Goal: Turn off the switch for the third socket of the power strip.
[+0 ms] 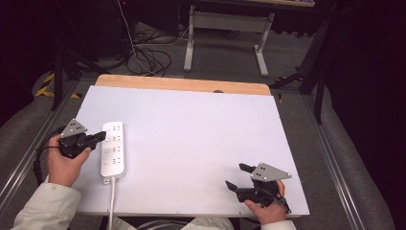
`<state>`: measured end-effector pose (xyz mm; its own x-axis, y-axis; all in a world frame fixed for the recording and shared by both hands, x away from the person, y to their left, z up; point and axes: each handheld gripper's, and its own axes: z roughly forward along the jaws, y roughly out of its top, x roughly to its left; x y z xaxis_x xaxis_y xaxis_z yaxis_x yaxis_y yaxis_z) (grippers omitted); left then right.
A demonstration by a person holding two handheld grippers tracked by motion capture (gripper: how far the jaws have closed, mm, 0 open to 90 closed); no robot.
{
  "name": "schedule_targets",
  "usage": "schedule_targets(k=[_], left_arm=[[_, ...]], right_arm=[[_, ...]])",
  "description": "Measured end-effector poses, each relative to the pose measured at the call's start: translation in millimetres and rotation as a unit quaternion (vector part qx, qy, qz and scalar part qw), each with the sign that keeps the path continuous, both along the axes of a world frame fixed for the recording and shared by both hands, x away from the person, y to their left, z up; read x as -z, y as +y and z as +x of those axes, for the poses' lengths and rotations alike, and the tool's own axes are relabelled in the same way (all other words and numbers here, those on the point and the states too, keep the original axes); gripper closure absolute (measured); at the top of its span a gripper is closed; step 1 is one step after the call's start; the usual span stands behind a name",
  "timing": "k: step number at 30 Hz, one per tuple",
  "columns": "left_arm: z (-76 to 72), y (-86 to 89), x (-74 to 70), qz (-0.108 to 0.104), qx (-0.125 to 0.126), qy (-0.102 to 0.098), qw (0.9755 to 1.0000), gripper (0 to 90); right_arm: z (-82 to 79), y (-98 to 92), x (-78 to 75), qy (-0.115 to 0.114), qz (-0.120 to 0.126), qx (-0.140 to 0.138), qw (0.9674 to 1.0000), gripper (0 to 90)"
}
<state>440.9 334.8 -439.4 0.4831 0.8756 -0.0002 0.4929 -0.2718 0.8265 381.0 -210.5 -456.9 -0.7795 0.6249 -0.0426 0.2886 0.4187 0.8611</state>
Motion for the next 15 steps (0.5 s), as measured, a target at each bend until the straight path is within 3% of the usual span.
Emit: schedule_targets(k=[9, 11, 13, 15], left_arm=[[-3.1, -0.1, -4.8, -0.005, 0.005, -0.005, 1.0000, 89.5], [-4.7, -0.6, -6.8, -0.014, 0.002, -0.008, 0.9999, 77.7], [-7.7, -2.7, -8.7, 0.001, -0.003, -0.017, 0.9999, 72.6], [-10.5, -4.8, -10.9, 0.001, 0.003, -0.019, 0.9998, 65.1]], right_arm=[[0.3, -0.4, 0.1, 0.001, 0.001, -0.001, 1.0000, 24.5], [0.5, 0.0, 0.3, 0.001, 0.000, 0.000, 1.0000, 24.5], [0.7, -0.1, 0.1, 0.001, 0.000, 0.000, 1.0000, 24.5], [1.1, 0.2, 0.2, 0.001, 0.001, -0.001, 1.0000, 24.4]])
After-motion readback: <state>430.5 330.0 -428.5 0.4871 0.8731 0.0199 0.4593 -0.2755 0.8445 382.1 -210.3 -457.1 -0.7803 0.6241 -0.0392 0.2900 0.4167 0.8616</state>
